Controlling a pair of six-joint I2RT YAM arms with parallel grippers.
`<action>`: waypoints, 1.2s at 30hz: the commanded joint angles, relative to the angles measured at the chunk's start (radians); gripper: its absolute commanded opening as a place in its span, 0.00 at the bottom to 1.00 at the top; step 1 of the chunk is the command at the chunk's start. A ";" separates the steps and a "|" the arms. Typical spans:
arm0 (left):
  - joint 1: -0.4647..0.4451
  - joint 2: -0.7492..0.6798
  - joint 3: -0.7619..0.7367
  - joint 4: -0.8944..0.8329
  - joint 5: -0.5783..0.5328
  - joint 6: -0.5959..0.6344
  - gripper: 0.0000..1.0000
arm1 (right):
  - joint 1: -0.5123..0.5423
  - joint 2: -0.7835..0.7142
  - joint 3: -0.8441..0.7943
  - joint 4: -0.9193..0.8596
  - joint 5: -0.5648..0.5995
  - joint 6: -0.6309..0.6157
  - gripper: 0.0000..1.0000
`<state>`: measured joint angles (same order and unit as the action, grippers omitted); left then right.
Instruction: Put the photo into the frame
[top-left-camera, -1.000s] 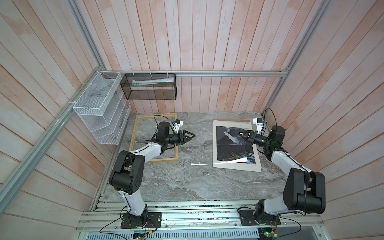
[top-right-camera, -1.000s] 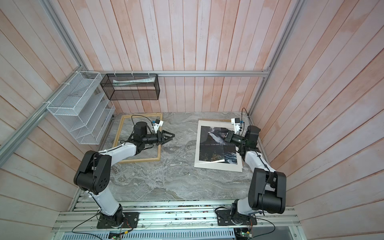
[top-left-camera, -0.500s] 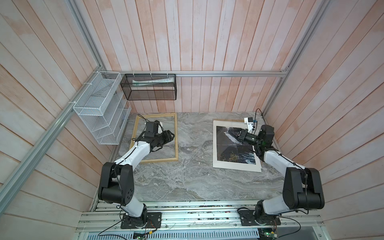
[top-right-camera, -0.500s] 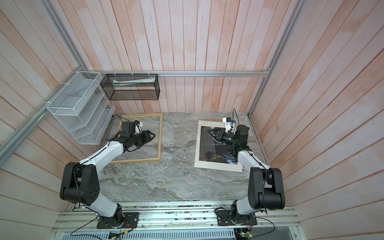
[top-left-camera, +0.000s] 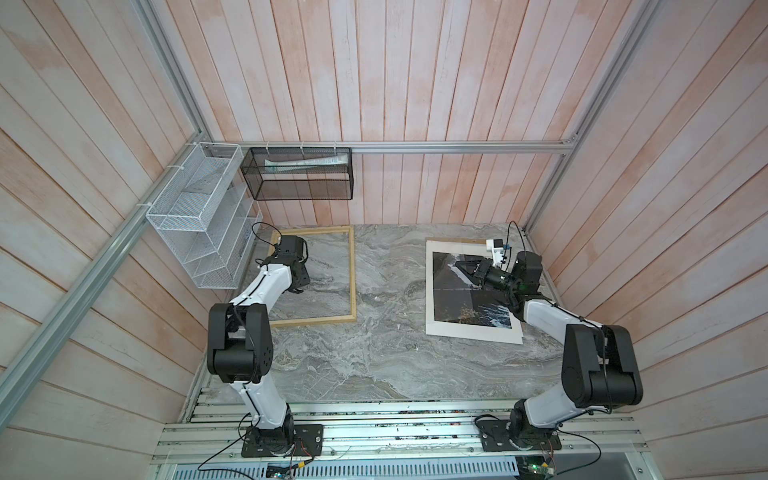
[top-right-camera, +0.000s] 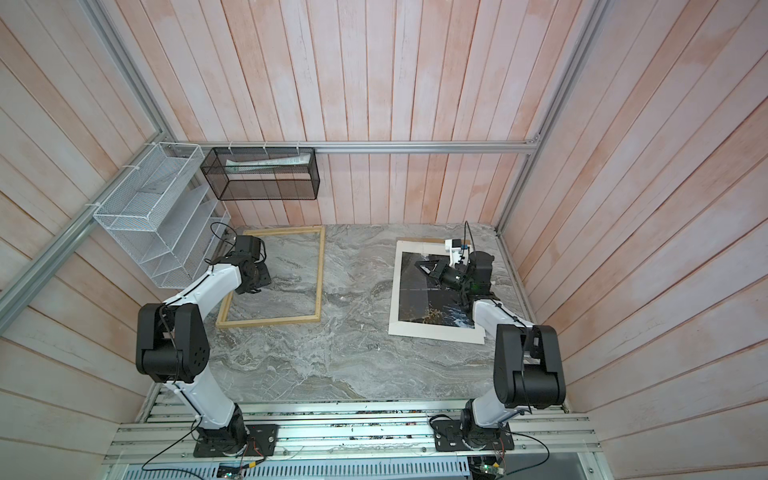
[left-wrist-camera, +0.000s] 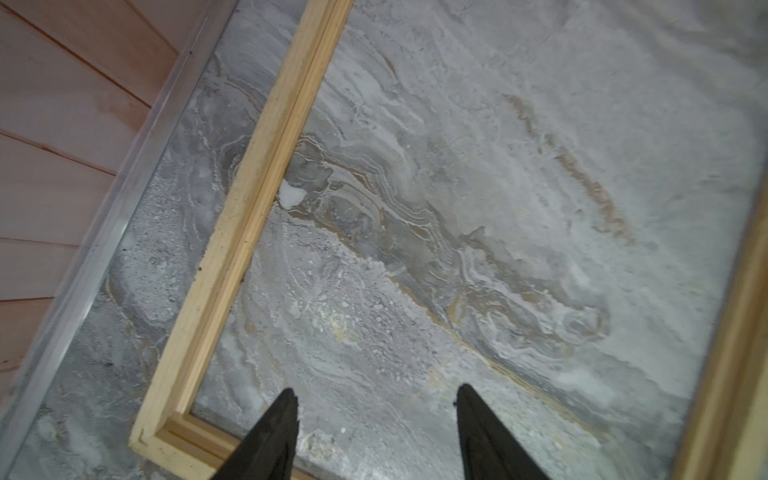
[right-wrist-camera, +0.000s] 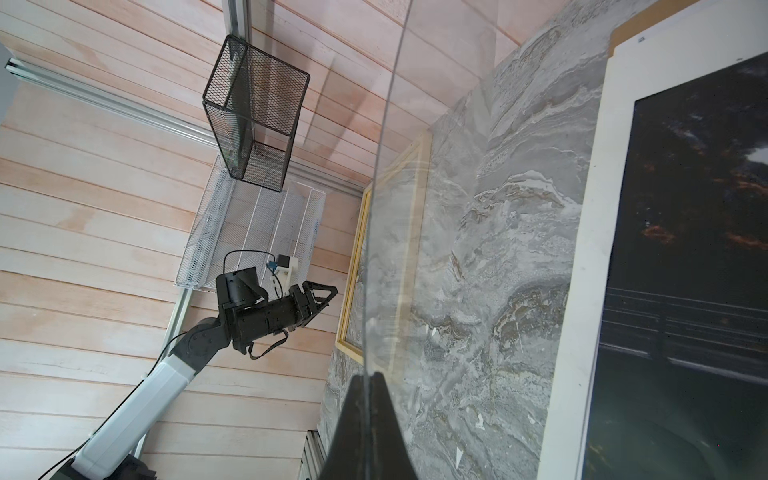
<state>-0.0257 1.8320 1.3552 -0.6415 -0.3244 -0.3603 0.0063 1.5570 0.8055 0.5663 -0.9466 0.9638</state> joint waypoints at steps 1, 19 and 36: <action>0.025 0.067 0.055 -0.080 -0.151 0.066 0.62 | 0.005 0.010 -0.009 0.020 -0.016 -0.024 0.00; 0.140 0.192 0.120 0.056 -0.125 0.235 0.65 | -0.022 -0.022 -0.045 -0.037 -0.047 -0.096 0.00; 0.182 0.284 0.152 0.016 -0.072 0.225 0.64 | -0.065 -0.087 -0.081 -0.074 -0.055 -0.126 0.00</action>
<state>0.1474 2.0895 1.4853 -0.6064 -0.3988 -0.1375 -0.0532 1.5021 0.7311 0.4900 -0.9703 0.8604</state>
